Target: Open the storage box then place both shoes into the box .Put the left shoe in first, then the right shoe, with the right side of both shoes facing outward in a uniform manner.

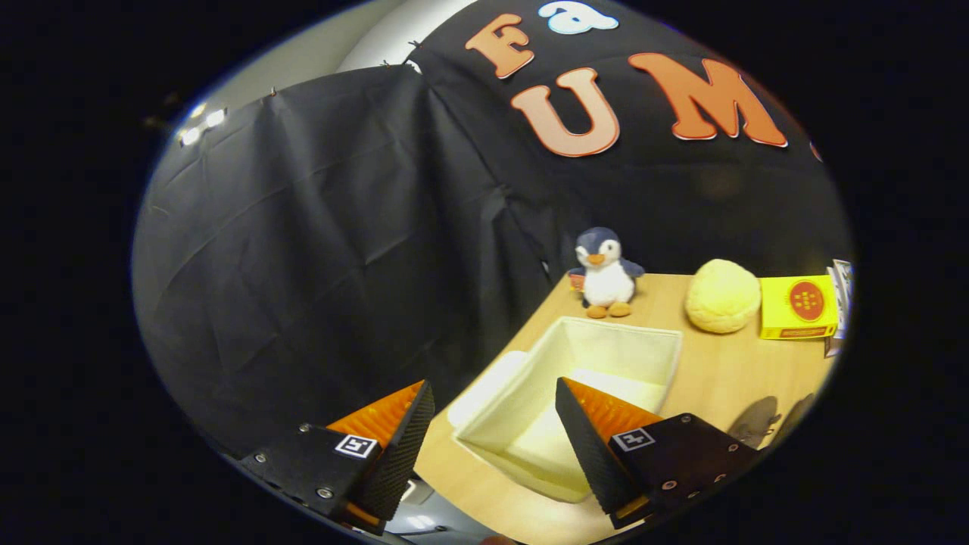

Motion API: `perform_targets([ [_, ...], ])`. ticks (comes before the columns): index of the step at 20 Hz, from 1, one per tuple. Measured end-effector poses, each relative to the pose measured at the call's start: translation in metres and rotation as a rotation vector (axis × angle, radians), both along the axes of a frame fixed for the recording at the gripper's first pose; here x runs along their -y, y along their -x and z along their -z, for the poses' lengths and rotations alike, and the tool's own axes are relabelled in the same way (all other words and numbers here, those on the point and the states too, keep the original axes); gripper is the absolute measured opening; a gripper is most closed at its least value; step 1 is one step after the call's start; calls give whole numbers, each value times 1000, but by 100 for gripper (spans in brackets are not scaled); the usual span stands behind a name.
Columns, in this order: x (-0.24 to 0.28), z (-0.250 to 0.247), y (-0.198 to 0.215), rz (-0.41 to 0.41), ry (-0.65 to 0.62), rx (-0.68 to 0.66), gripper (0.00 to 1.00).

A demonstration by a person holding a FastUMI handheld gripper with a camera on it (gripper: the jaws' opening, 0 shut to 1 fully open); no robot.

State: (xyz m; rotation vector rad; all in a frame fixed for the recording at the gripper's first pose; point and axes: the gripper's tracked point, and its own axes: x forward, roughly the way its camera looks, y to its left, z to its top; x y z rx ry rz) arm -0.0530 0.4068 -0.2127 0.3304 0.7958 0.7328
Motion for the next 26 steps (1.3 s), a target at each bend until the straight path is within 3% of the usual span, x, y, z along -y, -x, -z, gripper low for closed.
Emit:
perform_targets([
  [9,173,108,12,238,307,-92,97],
  [14,243,155,35,302,409,-180,98],
  [18,266,197,36,332,456,-241,97],
  [22,276,234,29,343,489,-283,87],
  [26,278,263,20,355,509,-321,69],
])
